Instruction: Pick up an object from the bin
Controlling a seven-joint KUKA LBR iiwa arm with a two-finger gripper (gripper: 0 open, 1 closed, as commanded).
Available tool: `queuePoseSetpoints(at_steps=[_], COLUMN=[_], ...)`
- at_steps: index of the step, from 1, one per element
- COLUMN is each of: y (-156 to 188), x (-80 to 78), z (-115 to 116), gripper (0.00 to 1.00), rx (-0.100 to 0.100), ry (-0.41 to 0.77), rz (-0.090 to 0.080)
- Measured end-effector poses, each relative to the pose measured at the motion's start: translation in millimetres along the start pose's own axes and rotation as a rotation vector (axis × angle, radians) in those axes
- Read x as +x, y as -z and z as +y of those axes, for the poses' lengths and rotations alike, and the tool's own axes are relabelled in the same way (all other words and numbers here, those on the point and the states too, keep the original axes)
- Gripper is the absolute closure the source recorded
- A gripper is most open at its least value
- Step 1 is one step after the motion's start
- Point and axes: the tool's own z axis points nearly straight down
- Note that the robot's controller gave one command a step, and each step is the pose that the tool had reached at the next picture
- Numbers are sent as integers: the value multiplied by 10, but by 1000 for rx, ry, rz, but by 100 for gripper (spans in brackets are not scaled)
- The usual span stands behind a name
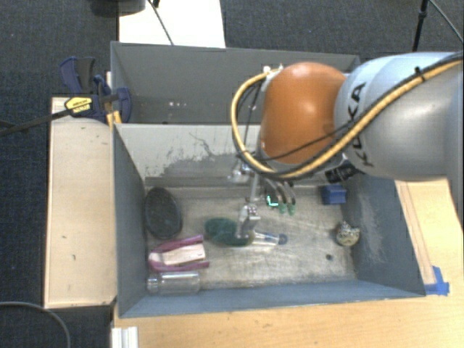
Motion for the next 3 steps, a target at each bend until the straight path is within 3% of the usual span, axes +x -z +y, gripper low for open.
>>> queuePoseSetpoints(at_steps=[1, 2, 3], y=[-1186, -1159, 332], x=[194, 173, 249], z=[-239, -229, -235], gripper=[0, 100, 100], rx=[-1, -2, 0], ry=[222, 216, 204], rz=[-14, -21, -15])
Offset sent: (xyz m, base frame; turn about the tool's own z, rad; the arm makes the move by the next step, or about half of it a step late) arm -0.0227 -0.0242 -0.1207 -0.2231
